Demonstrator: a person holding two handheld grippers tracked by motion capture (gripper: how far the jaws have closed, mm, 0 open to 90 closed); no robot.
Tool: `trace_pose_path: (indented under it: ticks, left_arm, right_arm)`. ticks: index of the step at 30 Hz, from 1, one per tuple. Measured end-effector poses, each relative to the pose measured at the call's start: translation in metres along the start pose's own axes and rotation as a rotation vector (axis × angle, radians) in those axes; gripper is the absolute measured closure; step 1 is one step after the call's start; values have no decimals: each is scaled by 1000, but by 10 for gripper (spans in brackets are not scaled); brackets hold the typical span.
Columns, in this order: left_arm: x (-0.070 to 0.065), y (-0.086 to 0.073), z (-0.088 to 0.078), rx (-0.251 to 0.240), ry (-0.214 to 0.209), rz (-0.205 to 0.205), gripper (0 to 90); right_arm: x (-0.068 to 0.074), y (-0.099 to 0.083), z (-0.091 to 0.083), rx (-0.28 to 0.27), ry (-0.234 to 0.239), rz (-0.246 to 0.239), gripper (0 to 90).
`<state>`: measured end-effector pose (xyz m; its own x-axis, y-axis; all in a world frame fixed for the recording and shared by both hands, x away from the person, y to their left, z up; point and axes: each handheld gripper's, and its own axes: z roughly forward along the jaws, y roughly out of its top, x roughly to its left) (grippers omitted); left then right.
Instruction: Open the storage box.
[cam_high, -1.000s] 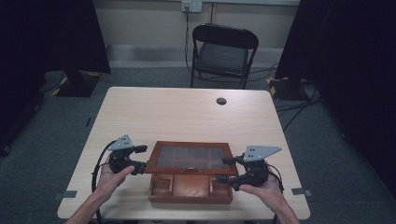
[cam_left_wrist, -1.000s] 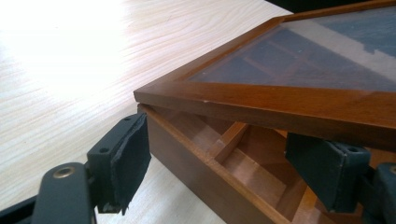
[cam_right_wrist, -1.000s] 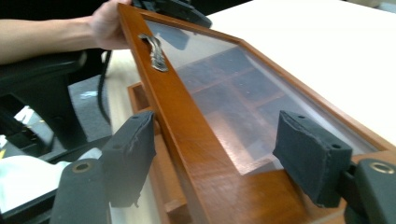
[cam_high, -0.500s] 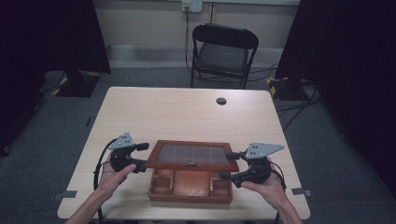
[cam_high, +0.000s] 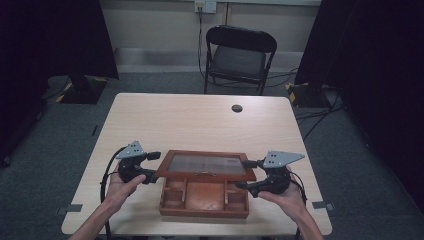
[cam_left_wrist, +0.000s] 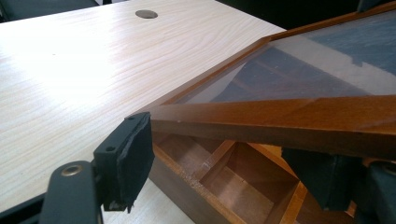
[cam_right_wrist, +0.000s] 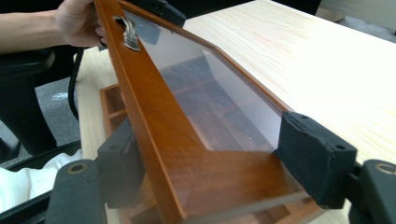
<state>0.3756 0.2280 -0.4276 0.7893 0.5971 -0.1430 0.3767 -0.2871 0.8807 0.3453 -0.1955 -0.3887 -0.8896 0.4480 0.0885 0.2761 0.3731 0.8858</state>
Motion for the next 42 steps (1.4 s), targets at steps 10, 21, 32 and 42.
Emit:
trace_pose_path:
  ticks: [10, 21, 32, 42]
  left_arm:
    - [0, 7, 8, -26, -17, -24, 315]
    - [8, 7, 8, -32, -3, -82, 433]
    - [13, 14, 15, -11, 20, -65, 458]
    - [23, 15, 18, -22, -22, -99, 438]
  right_arm:
    - [-7, 5, -1, -31, -16, 27, 324]
    - [-19, 10, 5, -58, -18, 48, 427]
    - [-31, 13, 10, -86, -10, 78, 465]
    - [-42, 15, 15, -88, -14, 111, 407]
